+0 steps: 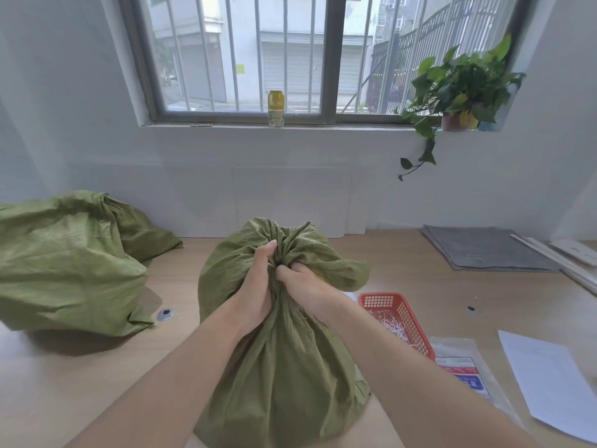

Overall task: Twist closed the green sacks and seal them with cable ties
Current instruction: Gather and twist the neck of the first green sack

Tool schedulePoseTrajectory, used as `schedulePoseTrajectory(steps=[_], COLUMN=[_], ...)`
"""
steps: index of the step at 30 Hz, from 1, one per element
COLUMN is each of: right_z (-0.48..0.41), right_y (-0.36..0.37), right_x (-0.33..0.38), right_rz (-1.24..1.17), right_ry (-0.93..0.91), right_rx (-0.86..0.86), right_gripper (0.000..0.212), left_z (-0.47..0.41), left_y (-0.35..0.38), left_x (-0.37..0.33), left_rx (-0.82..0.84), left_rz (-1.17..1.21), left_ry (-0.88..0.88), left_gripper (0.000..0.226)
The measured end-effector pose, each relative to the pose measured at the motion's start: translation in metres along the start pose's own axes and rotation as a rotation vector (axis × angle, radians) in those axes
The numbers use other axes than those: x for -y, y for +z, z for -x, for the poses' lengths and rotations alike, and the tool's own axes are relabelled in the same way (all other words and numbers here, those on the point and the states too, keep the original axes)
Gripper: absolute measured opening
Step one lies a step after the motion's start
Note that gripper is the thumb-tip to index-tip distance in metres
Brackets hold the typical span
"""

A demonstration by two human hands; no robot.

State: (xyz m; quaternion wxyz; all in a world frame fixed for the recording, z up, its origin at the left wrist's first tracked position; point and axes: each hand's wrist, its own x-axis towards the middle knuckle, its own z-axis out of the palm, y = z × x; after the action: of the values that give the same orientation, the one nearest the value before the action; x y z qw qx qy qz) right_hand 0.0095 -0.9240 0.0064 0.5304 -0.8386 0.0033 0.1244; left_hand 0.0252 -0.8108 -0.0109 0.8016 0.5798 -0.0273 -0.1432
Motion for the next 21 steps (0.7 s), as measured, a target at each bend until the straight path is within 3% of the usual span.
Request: schedulePoseTrajectory(steps=[7, 12, 21], right_z=[-0.005, -0.003, -0.011], right_y=[0.007, 0.008, 0.018], right_x=[-0.001, 0.002, 0.006], right_rz=[0.042, 0.21, 0.103], right_ry=[0.033, -0.015, -0.007], right_rx=[0.056, 0.032, 0.008], right_gripper=[0.021, 0.039, 0.046], left_z=[0.002, 0.003, 0.008], left_y=[-0.013, -0.018, -0.03], left_x=[-0.005, -0.007, 0.001], left_rx=[0.109, 0.146, 0.061], left_rz=[0.092, 0.082, -0.117], left_ry=[-0.056, -0.043, 0.077], left_gripper=[0.066, 0.065, 0.05])
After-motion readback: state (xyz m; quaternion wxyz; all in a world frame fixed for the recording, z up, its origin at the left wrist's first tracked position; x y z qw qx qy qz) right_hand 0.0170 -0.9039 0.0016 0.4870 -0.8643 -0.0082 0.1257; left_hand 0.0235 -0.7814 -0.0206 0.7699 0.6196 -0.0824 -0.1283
